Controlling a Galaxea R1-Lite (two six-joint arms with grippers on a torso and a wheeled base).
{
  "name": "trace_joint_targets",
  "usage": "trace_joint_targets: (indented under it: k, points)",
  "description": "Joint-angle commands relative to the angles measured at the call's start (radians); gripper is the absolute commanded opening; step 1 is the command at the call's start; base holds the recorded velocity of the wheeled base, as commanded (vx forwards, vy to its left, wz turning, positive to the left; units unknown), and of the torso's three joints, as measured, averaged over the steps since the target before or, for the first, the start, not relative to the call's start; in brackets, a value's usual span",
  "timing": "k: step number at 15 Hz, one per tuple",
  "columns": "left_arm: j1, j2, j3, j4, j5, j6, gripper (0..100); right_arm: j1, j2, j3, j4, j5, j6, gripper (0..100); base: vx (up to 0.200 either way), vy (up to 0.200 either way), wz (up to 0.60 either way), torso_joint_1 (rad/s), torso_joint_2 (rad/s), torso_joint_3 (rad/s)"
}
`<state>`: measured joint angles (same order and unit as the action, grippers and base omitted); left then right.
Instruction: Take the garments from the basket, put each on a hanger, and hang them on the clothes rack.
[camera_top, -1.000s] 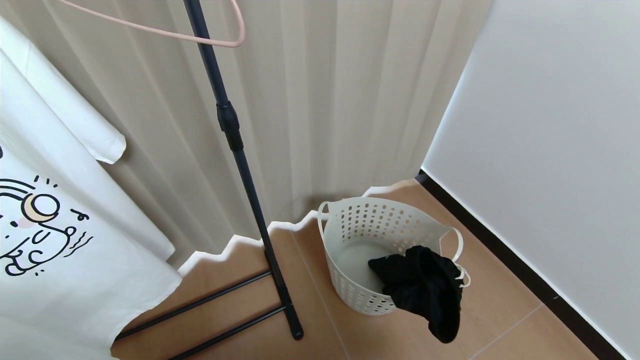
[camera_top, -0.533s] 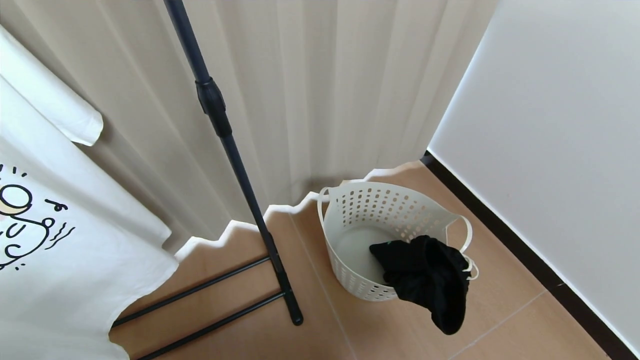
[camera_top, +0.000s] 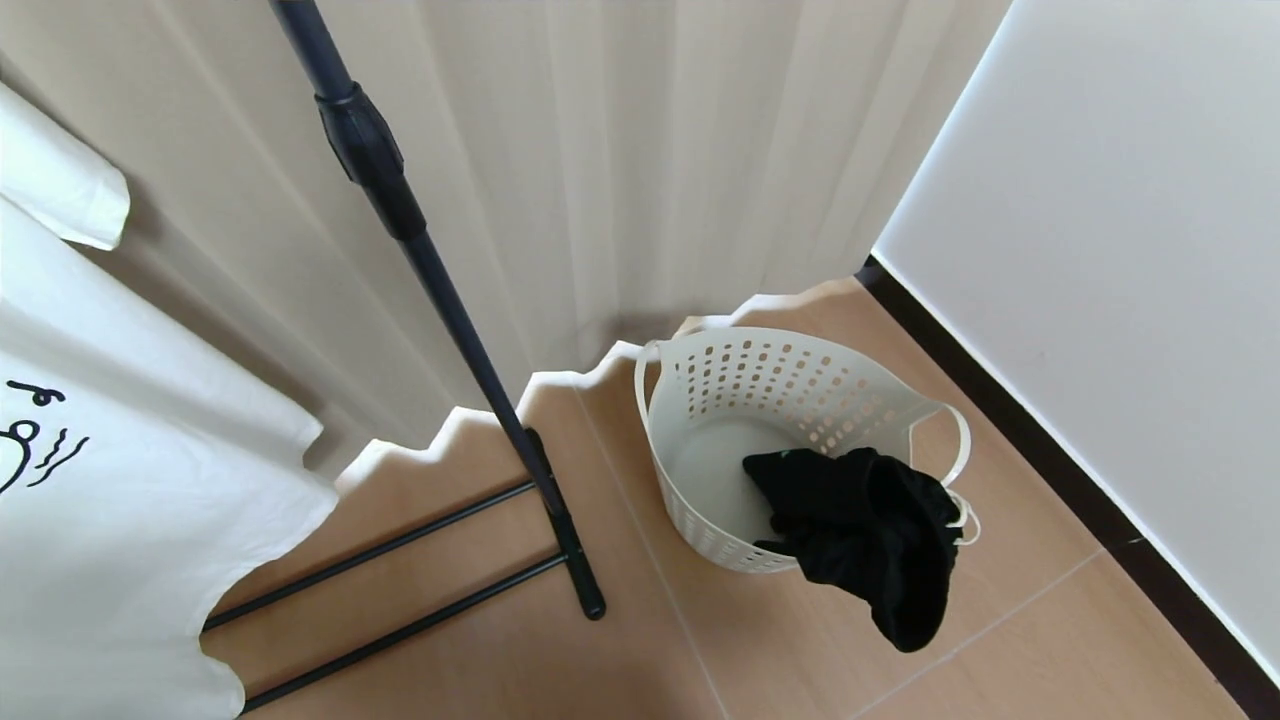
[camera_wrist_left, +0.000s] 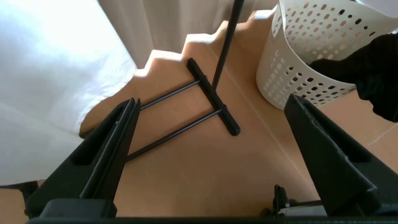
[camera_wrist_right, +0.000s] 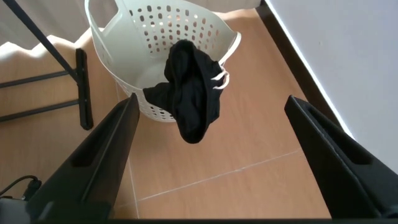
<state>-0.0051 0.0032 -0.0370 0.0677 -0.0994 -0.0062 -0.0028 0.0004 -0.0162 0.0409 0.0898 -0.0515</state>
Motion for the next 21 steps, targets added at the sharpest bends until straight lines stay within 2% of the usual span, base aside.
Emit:
trace_joint_targets:
  k: [1, 8, 11, 12, 13, 14, 16, 17, 18, 19, 21]
  points:
    - [0.001, 0.001, 0.000, 0.000, 0.000, 0.000, 100, 0.000, 0.000, 0.001, -0.003, 0.001, 0.001, 100, 0.000, 0.000, 0.00, 0.002, 0.00, -0.198]
    - [0.001, 0.001, 0.000, 0.000, 0.001, -0.001, 100, 0.003, 0.004, -0.001, 0.002, 0.001, 0.002, 100, 0.000, 0.000, 0.00, 0.002, 0.00, -0.186]
    - [-0.001, 0.001, 0.000, 0.000, 0.001, 0.000, 100, 0.099, 0.317, 0.002, -0.012, 0.004, 0.015, 100, 0.000, 0.000, 0.00, -0.001, 0.00, -0.027]
    - [-0.001, 0.001, 0.000, 0.000, 0.001, 0.000, 100, 0.102, 0.325, 0.002, -0.015, 0.004, 0.016, 100, 0.000, 0.000, 0.00, 0.000, 0.00, 0.000]
    - [-0.001, 0.000, 0.002, 0.000, 0.001, 0.003, 100, 0.112, 0.477, -0.011, -0.121, -0.005, 0.021, 100, 0.000, 0.000, 0.00, 0.000, 0.00, 0.000]
    - [-0.001, 0.000, 0.000, 0.000, 0.000, 0.003, 100, 0.112, 0.553, -0.039, -0.134, -0.012, 0.001, 100, 0.000, 0.000, 0.00, 0.000, 0.00, 0.000]
    - [-0.001, 0.001, 0.000, 0.000, 0.000, 0.003, 100, 0.110, 0.725, -0.107, -0.137, -0.027, -0.128, 100, 0.000, 0.000, 0.00, 0.000, 0.00, 0.000]
    - [-0.001, 0.000, 0.000, 0.001, 0.000, 0.003, 100, 0.110, 0.757, -0.119, -0.136, -0.038, -0.157, 100, 0.000, 0.000, 0.00, 0.000, 0.00, 0.000]
    - [-0.001, 0.001, 0.000, 0.000, 0.000, 0.003, 100, 0.110, 0.885, -0.162, -0.142, -0.097, -0.311, 100, 0.000, 0.000, 0.00, 0.000, 0.00, 0.000]
    - [-0.001, 0.001, 0.002, 0.000, 0.000, 0.003, 100, 0.113, 0.972, -0.200, -0.144, -0.122, -0.404, 100, 0.000, 0.000, 0.00, 0.000, 0.00, 0.000]
    - [-0.001, 0.001, 0.000, 0.000, 0.000, 0.003, 100, 0.118, 1.141, -0.291, -0.145, -0.127, -0.536, 100, 0.000, 0.000, 0.00, 0.000, 0.00, 0.000]
